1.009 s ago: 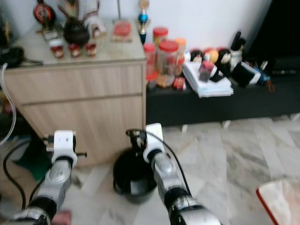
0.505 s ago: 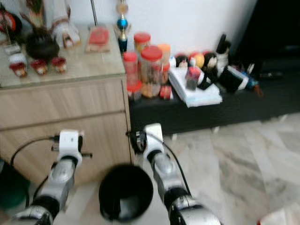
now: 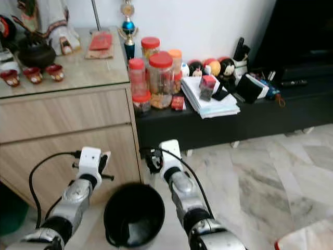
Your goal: Picking trash to rubbish bin
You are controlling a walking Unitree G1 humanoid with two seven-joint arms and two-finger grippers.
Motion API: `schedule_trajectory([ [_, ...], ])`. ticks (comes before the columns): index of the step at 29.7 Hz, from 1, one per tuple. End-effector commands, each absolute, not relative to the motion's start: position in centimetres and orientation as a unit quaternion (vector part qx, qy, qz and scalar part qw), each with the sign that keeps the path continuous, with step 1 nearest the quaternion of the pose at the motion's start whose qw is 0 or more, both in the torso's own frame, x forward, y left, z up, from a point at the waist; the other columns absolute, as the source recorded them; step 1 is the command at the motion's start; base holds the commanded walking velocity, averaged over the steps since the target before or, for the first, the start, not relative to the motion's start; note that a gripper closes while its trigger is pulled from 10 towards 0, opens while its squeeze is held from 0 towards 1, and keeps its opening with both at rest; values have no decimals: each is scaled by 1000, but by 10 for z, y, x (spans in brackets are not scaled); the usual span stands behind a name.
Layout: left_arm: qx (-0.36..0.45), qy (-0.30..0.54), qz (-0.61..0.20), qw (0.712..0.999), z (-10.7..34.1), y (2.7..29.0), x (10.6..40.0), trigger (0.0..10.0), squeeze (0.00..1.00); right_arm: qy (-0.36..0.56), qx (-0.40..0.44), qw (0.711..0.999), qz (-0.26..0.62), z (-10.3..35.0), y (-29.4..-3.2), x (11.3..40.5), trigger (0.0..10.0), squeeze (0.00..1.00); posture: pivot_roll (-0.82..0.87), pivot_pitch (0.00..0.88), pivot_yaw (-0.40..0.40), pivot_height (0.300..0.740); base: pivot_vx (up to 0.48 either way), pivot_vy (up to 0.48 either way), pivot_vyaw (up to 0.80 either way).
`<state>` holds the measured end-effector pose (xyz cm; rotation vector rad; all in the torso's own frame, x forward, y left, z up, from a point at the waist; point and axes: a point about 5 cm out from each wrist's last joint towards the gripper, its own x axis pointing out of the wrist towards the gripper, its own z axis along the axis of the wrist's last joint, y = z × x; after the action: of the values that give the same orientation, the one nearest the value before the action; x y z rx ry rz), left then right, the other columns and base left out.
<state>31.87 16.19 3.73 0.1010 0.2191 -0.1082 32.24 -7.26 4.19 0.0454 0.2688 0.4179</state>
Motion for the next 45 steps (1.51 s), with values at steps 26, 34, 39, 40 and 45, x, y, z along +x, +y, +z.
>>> schedule_trajectory([
  [26, 27, 115, -111, 987, 43, 129, 330, 10000, 1000, 183, -76, 936, 292, 22, -82, 301, 10000, 0, -51, 154, -115, 740, 0, 0, 0],
  [34, 21, 112, -116, 987, 41, 129, 327, 10000, 1000, 180, -77, 938, 286, 23, -82, 299, 10000, 0, -46, 171, -125, 740, 0, 0, 0],
  [39, 22, 114, -116, 986, 38, 133, 324, 10000, 1000, 180, -74, 938, 287, 23, -80, 298, 10000, 0, -44, 172, -123, 740, 0, 0, 0],
  [40, 23, 114, -115, 986, 37, 134, 323, 10000, 1000, 180, -73, 938, 288, 24, -78, 297, 10000, 0, -38, 173, -118, 740, 0, 0, 0],
  [45, 27, 116, -106, 987, 36, 140, 322, 10000, 1000, 181, -69, 938, 288, 24, -73, 297, 10000, 0, -23, 161, -105, 740, 0, 0, 0],
])
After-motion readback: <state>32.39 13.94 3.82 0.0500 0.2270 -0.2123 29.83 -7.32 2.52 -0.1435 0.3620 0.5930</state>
